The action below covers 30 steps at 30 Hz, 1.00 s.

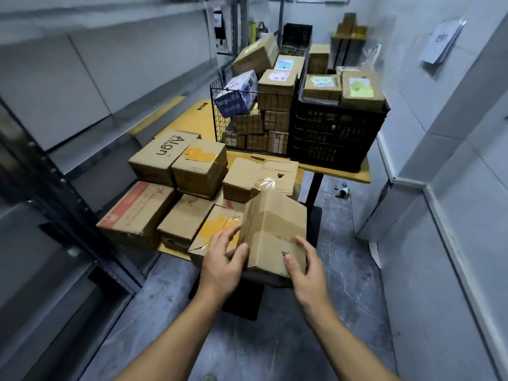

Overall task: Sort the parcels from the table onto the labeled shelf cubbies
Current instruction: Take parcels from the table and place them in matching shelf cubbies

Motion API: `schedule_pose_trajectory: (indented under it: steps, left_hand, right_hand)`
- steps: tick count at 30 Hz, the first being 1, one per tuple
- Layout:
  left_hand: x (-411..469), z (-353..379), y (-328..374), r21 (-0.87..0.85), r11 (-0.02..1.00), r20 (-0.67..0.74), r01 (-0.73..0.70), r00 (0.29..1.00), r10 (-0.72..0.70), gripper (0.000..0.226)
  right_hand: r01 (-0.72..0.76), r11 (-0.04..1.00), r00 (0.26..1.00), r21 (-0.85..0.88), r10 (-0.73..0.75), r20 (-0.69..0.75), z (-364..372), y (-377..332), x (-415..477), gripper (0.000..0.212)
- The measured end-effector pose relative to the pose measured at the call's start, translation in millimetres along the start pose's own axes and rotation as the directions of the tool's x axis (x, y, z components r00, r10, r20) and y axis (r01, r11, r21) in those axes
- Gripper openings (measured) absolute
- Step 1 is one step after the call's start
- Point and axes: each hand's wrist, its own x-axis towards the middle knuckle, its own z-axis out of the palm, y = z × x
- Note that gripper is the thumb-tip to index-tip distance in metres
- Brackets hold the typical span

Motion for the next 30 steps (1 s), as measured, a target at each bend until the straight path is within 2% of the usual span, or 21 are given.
schedule_pose_trajectory:
  steps: [3,6,8,13,17,18,19,21,23,25,27,30]
  left_hand:
    - [1,-4,5,0.034,0.995,-0.058,0.091,0.994,-0.089,0.064]
    - [-2,-7,12,-0.234,0.956,0.008,0.178,0.983,-0.181,0.081]
    - [-4,-10,18,-0.317,0.936,-0.041,0.152,0.984,-0.174,0.082]
    - [-10,-23,31,-0.115,0.992,-0.167,0.061,0.983,-0.08,0.074]
    - [-21,-25,39,0.113,0.992,-0.155,-0.061,0.985,0.078,0.073]
    - [-25,-24,41,0.124,0.988,-0.145,-0.096,0.983,0.113,0.073]
    - [-28,-25,42,0.098,0.987,-0.135,-0.127,0.981,0.14,0.071]
    - [-33,-29,45,-0.054,0.987,-0.133,-0.152,0.981,0.144,0.064]
    - [-30,-34,47,-0.173,0.977,-0.148,-0.129,0.983,0.104,0.058]
    - [-25,-38,52,-0.099,0.988,-0.172,-0.115,0.98,0.096,0.059]
    - [-21,-40,54,-0.04,0.996,-0.195,-0.084,0.978,0.074,0.069]
    - [-22,-44,54,-0.116,0.993,-0.162,-0.034,0.987,0.015,0.078]
  right_hand:
    - [0.063,0.997,0.996,0.045,-0.066,0.064,-2,-18,7,0.036]
    - [0.121,0.99,0.982,0.068,-0.129,0.14,-1,-36,14,0.034]
    - [0.145,0.989,0.967,0.039,-0.15,0.204,1,-47,19,0.033]
    - [0.147,0.986,0.957,-0.074,-0.123,0.263,3,-69,26,0.04]
    - [0.104,0.994,0.96,-0.013,-0.097,0.261,6,-84,16,0.081]
    - [0.119,0.993,0.964,0.0,-0.116,0.24,6,-86,15,0.079]
    - [0.135,0.991,0.966,0.017,-0.135,0.219,4,-87,16,0.067]
    - [0.112,0.983,0.967,0.147,-0.142,0.214,0,-88,20,0.043]
    - [0.007,0.947,0.961,0.322,-0.095,0.26,-2,-87,27,0.038]
    - [-0.078,0.893,0.958,0.443,-0.056,0.281,-2,-88,29,0.045]
    - [-0.14,0.83,0.954,0.54,-0.032,0.297,1,-87,31,0.051]
    - [-0.224,0.78,0.936,0.585,0.004,0.353,5,-86,34,0.04]
